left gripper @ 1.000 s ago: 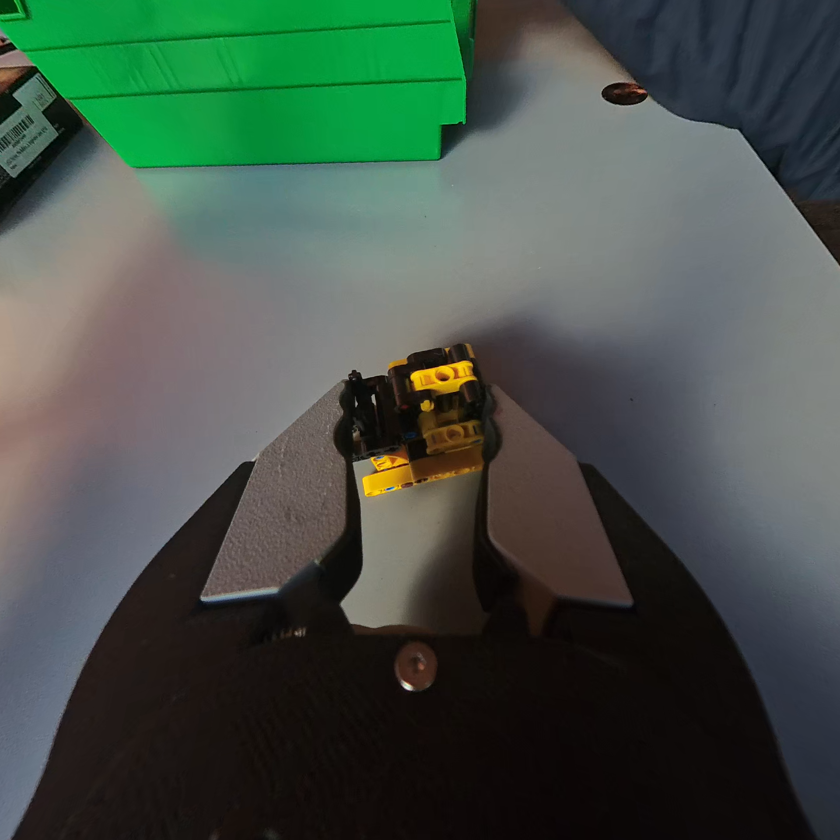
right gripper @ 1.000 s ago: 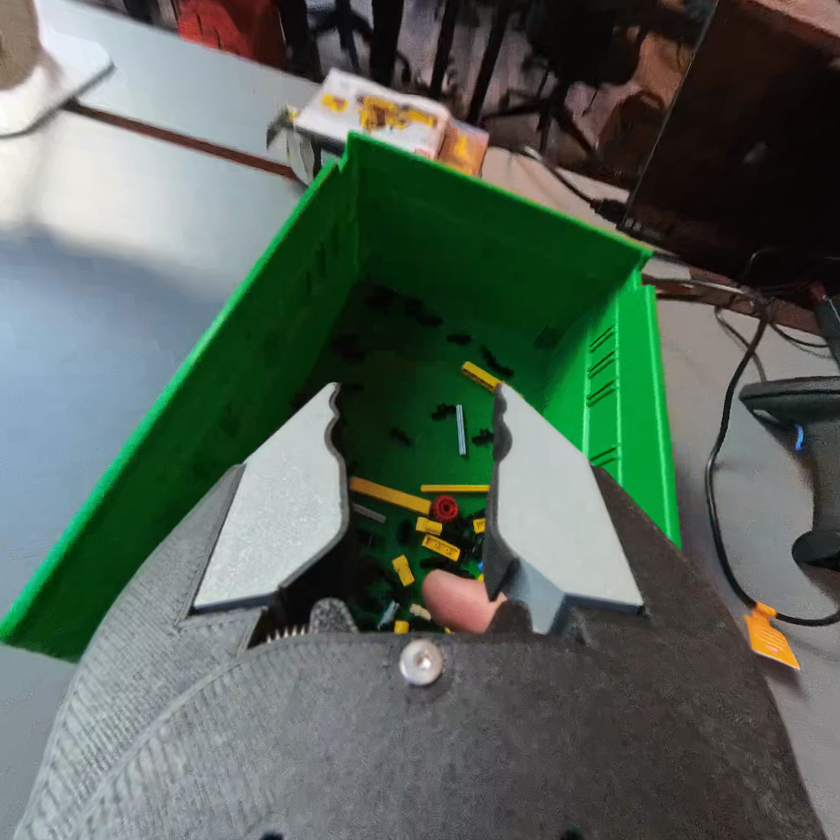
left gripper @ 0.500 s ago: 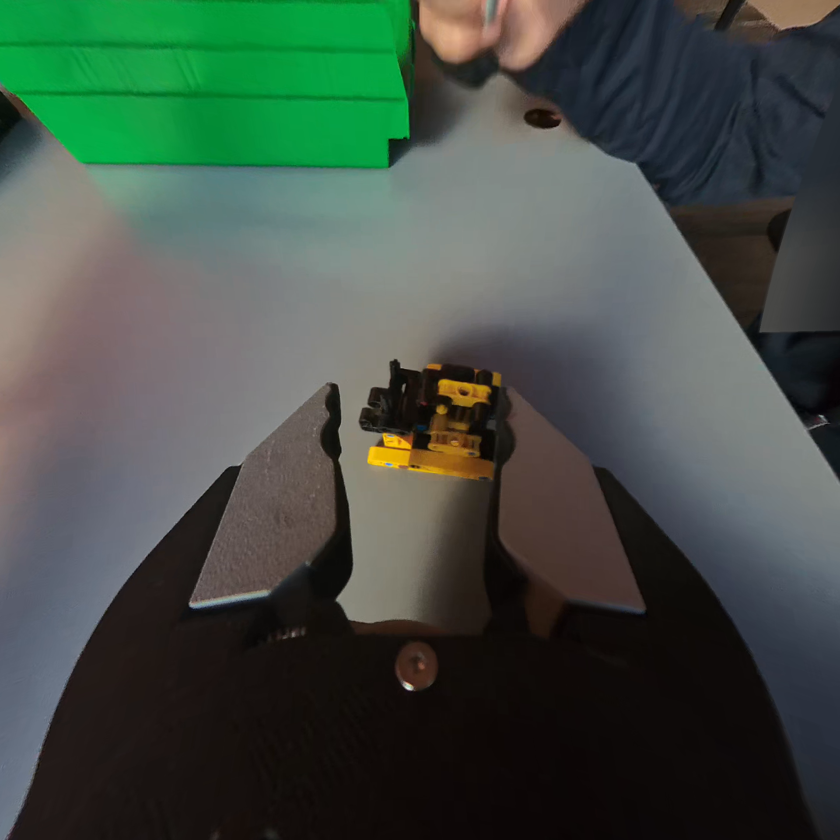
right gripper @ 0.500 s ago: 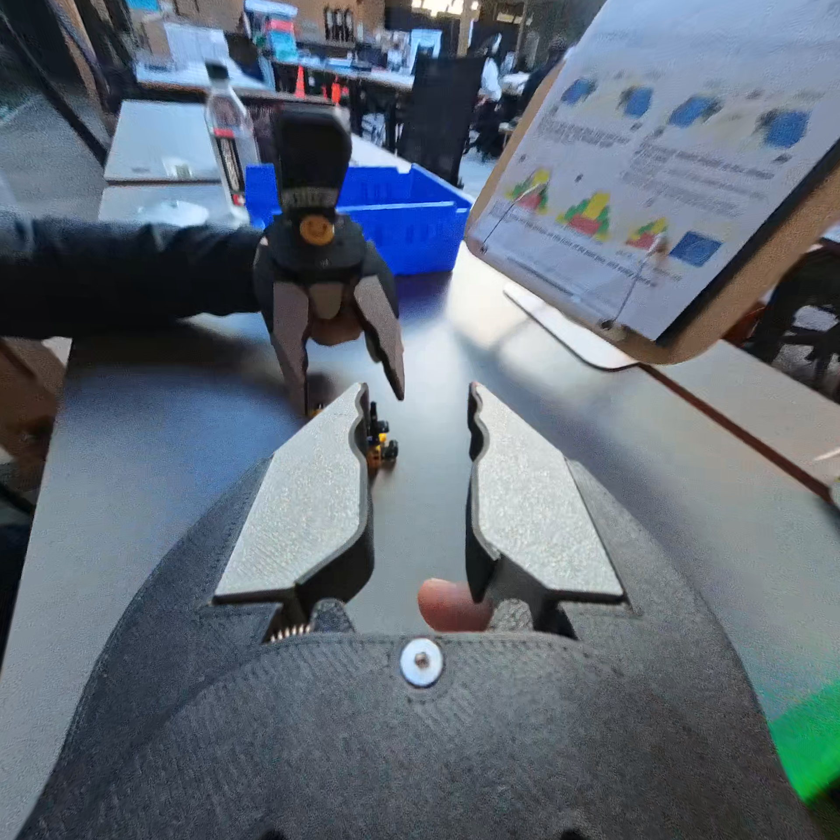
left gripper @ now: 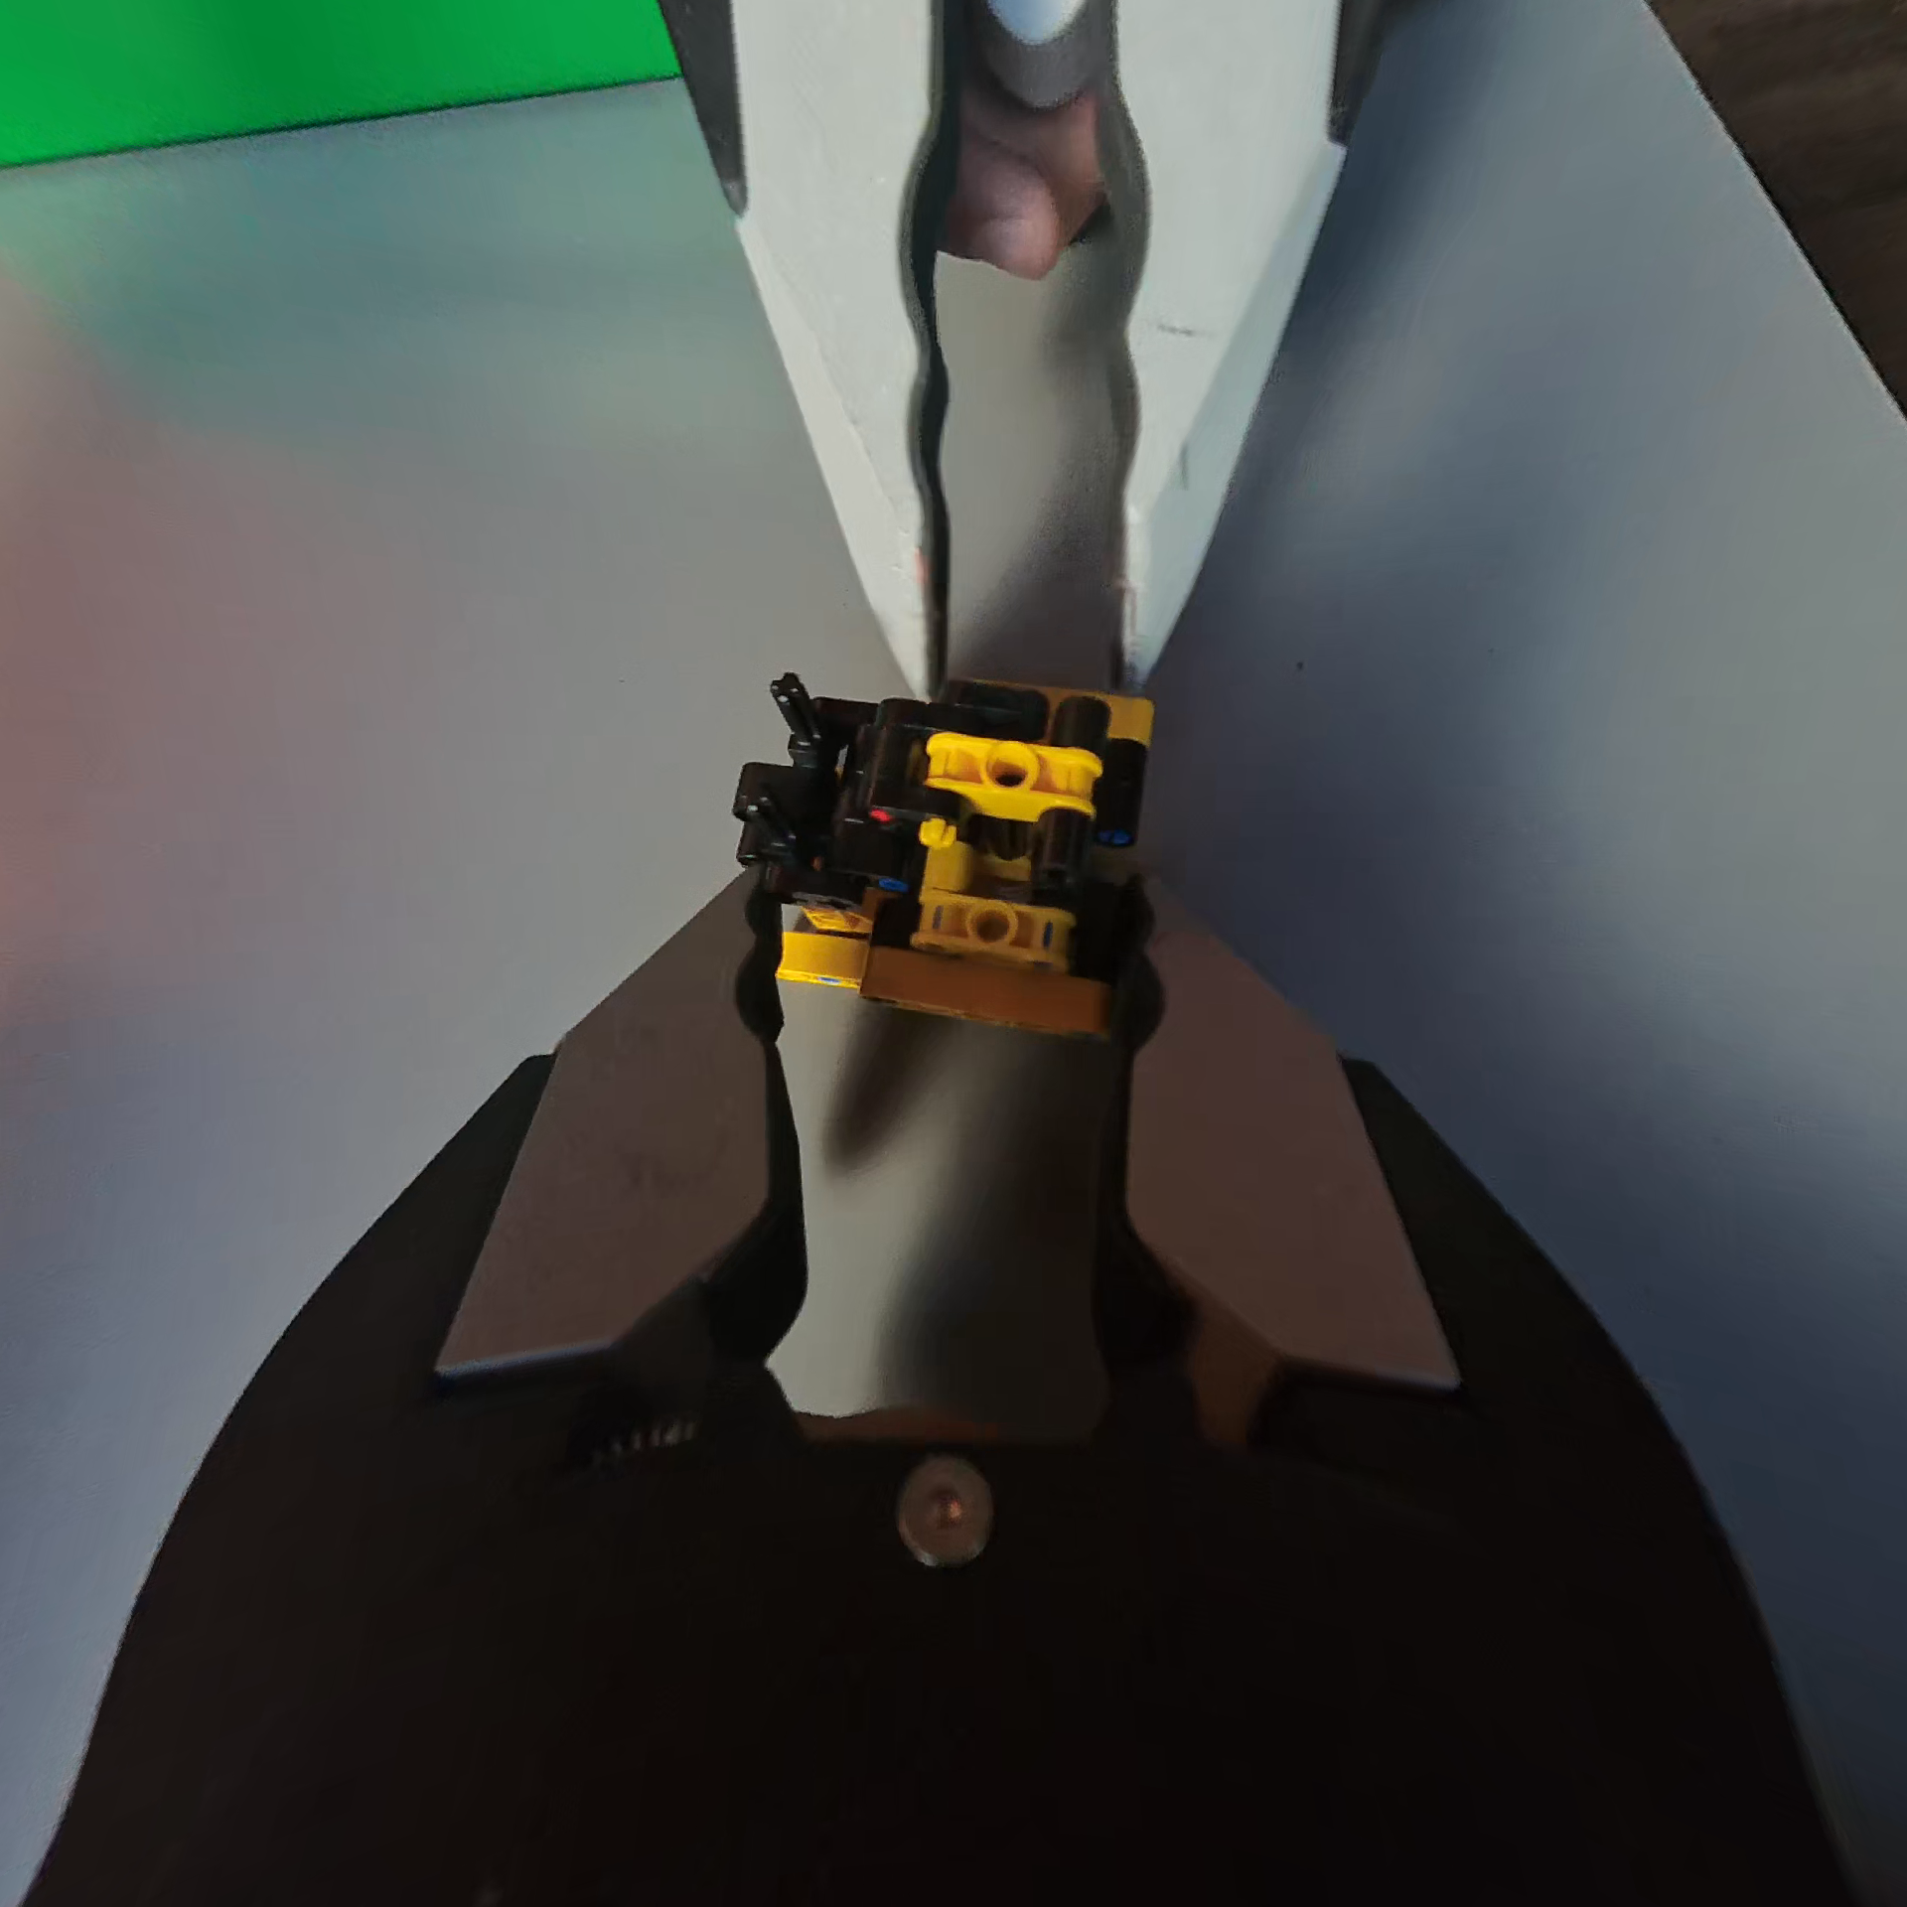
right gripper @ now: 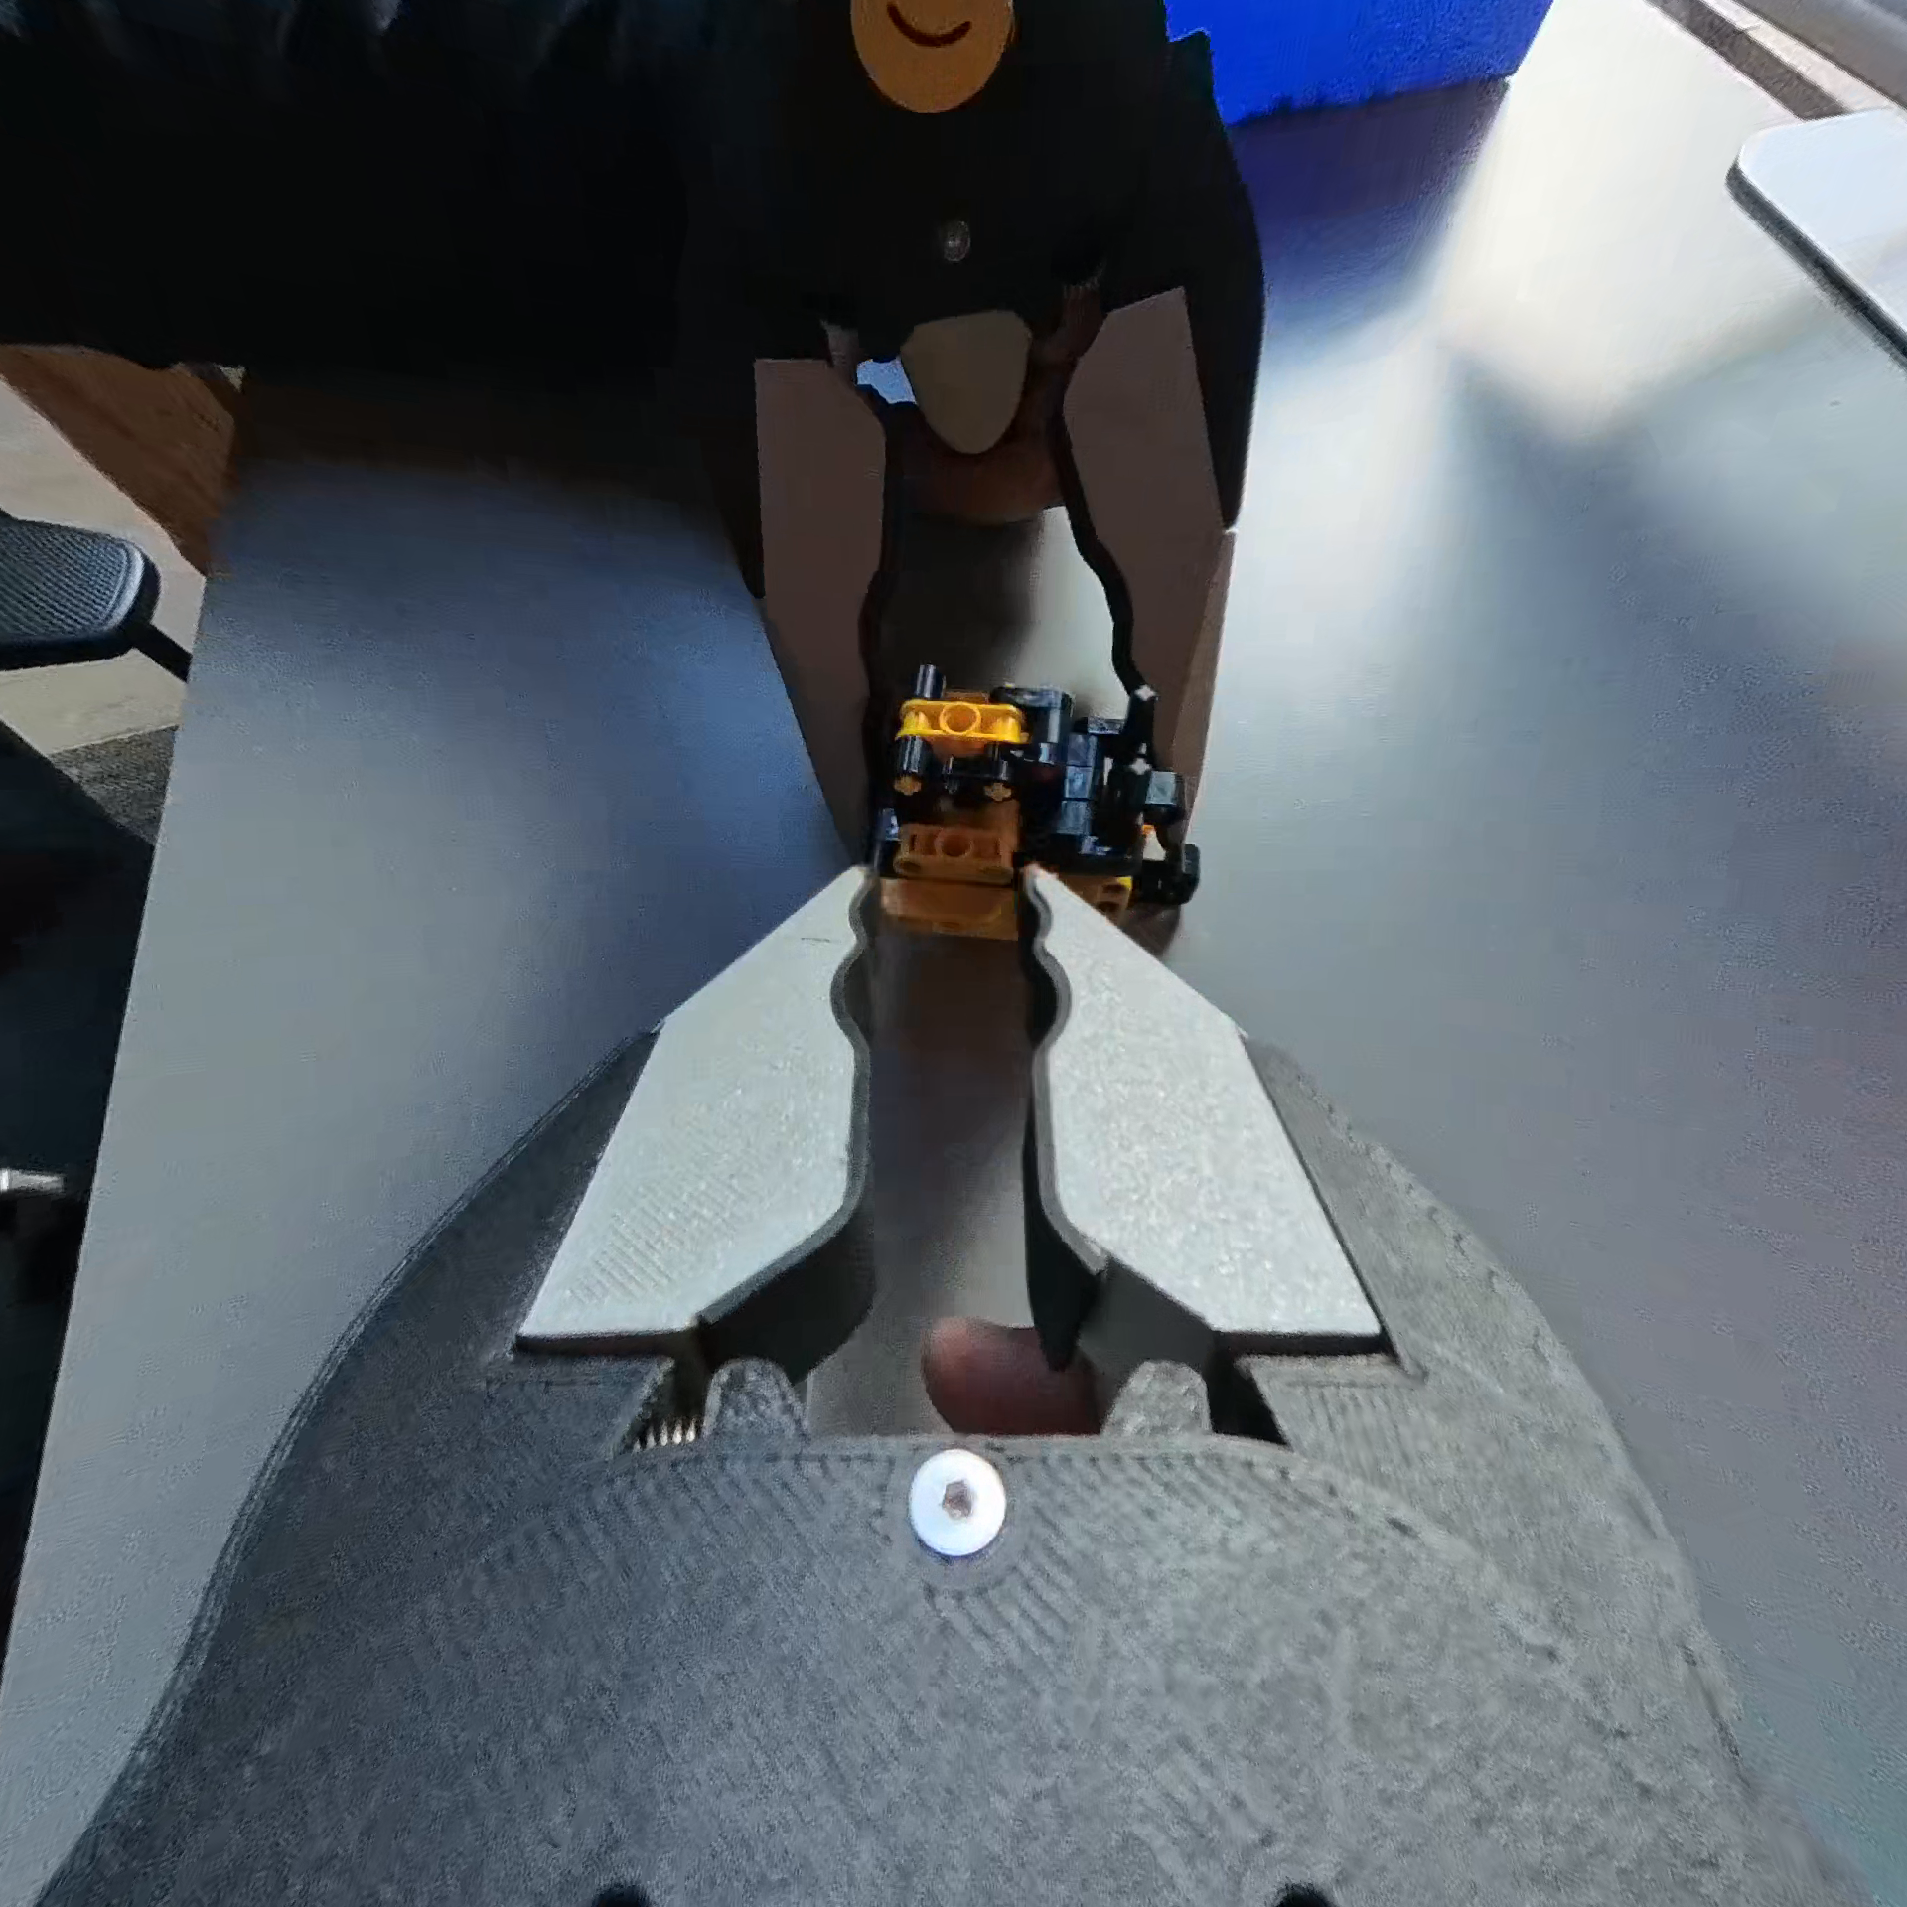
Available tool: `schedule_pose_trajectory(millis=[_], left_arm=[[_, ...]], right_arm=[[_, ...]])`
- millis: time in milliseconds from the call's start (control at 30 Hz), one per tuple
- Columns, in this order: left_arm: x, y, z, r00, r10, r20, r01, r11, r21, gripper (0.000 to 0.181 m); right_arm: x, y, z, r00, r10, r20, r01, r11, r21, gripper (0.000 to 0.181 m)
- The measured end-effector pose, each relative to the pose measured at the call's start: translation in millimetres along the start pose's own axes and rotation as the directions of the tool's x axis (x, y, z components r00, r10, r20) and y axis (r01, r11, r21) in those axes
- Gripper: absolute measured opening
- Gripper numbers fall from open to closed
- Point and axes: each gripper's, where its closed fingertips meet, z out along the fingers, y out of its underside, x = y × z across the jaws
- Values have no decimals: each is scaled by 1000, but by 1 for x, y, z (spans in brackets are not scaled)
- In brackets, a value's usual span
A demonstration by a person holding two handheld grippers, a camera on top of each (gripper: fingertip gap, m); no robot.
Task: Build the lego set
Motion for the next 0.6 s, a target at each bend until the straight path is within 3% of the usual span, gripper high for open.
schedule_pose_trajectory(millis=[233, 400, 600], left_arm=[[-3, 1, 2, 997, -69, 27, 69, 997, -16, 61], [-6, -2, 2, 992, -65, 110, 67, 998, -9, 63], [-4, -5, 0, 993, -63, 97, 61, 998, 19, 62]], right_arm=[[6, -2, 6, 997, -4, -74, 5, 1000, 14, 21], [6, -3, 8, 998, -9, -63, 12, 999, 47, 21], [3, -6, 6, 1000, 13, -17, -12, 997, 74, 20]])
